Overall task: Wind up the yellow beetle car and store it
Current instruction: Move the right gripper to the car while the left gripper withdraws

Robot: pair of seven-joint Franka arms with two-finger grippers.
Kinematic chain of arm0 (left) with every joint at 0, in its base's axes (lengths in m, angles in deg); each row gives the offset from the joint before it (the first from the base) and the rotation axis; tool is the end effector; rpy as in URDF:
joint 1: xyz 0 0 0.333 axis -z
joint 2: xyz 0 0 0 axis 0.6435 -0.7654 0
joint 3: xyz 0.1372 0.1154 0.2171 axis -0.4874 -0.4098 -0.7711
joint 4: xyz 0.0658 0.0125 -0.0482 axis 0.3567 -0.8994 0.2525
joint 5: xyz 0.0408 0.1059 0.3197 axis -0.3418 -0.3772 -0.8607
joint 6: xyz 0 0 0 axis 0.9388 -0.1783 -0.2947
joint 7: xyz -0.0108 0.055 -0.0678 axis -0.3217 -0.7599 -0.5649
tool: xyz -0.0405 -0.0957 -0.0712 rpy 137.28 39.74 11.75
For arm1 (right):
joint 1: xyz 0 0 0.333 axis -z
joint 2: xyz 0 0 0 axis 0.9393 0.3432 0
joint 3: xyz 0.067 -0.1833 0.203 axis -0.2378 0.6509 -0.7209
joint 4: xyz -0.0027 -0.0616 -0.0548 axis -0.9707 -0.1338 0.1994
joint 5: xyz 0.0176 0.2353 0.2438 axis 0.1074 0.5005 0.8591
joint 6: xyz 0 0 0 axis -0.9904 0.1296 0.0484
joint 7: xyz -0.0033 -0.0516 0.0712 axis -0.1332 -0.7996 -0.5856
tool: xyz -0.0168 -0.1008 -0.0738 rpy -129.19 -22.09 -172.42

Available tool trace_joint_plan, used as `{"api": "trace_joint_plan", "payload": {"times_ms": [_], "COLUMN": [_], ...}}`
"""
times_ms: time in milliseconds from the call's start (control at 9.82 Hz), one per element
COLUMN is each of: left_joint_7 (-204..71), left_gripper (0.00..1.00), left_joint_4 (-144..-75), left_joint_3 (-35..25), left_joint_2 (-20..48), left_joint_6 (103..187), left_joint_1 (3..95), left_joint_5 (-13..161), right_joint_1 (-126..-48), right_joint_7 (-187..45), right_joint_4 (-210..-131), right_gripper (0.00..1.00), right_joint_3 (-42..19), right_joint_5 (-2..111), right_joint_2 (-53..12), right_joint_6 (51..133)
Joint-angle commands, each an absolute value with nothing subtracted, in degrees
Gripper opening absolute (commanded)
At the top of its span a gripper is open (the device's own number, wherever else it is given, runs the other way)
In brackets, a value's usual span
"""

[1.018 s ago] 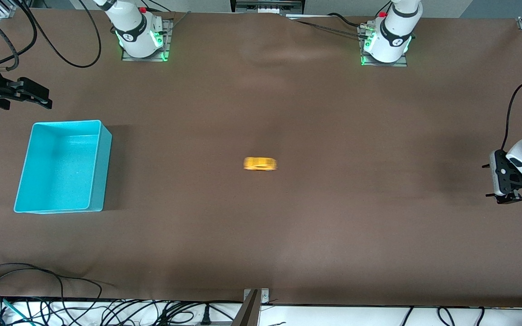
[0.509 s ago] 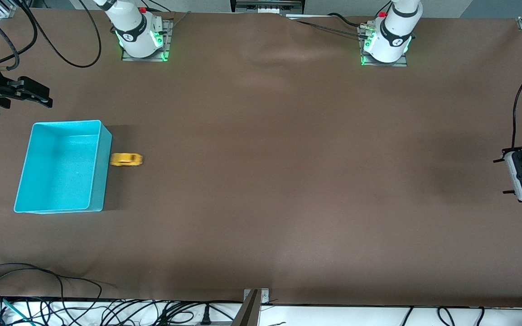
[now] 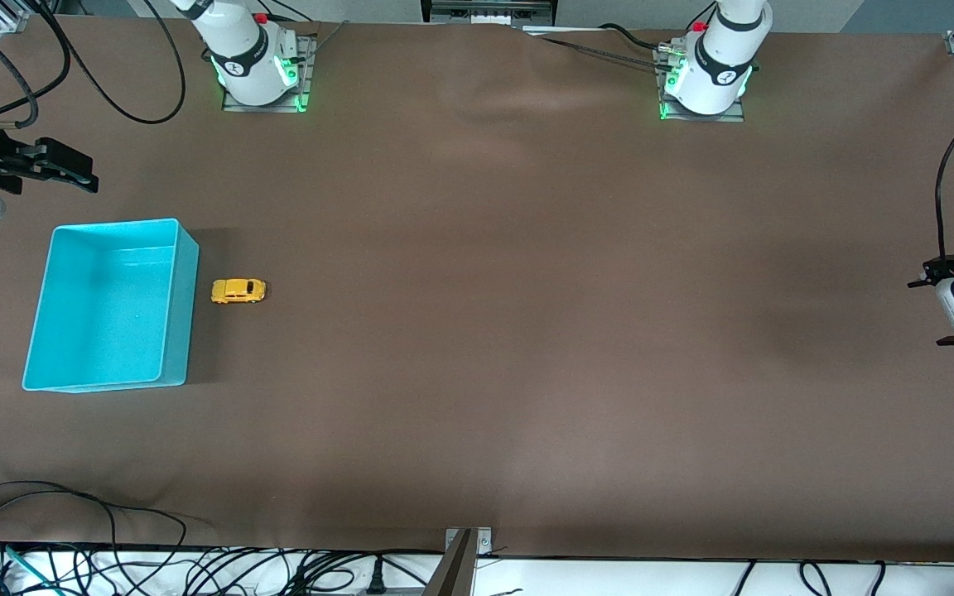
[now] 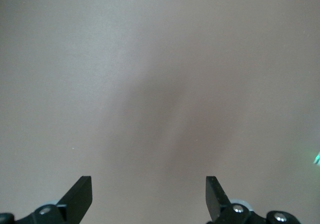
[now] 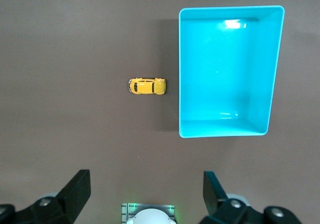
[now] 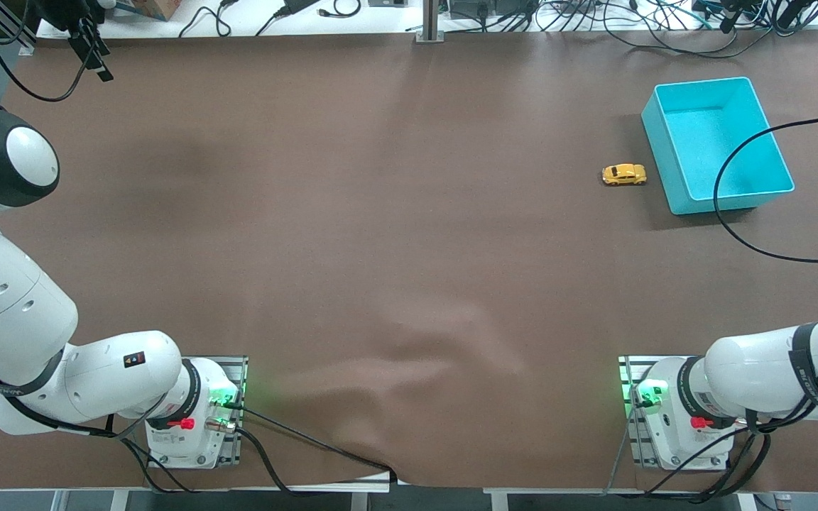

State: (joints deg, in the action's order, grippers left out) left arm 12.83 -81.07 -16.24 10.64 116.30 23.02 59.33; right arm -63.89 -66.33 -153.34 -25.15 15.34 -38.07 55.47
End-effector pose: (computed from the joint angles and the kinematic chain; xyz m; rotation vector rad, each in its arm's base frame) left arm 0.5930 0.1317 0.4242 2.5814 -1.5799 -0.2684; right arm 0.5034 0.0119 0.5626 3.1067 0.0732 -0.2379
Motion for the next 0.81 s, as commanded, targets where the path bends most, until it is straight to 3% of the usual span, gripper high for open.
{"api": "trace_joint_plan", "payload": {"times_ms": [0, 407, 611, 713], "left_joint_7": [4.2, -15.5, -29.0, -35.4], "left_gripper": [1.0, 1.0, 1.0, 1.0], "left_joint_4": [-80.4, -80.6, -81.9, -82.7], "left_joint_3": [-13.2, -9.1, -11.7, -16.6], "left_joint_2": [14.2, 19.8, 24.7, 26.7], "left_joint_6": [112.5, 108.1, 107.9, 108.0], "left_joint_1": [23.7, 25.5, 32.4, 38.2], "left_joint_5": [58.9, 61.2, 61.9, 62.1], "right_joint_1": [-63.6, -64.5, -64.5, -64.5], "right_joint_7": [-67.0, -87.0, -97.6, -102.3], "right_joint_4": [-153.5, -155.7, -158.0, -159.6], "right_gripper": [1.0, 1.0, 1.0, 1.0], "right_joint_3": [-25.3, -26.7, -26.7, -26.7], "right_joint_5": [15.0, 14.8, 14.8, 14.7], "right_joint_2": [-37.3, -35.7, -35.6, -35.6], "right_joint_6": [55.3, 57.8, 59.1, 60.4]}}
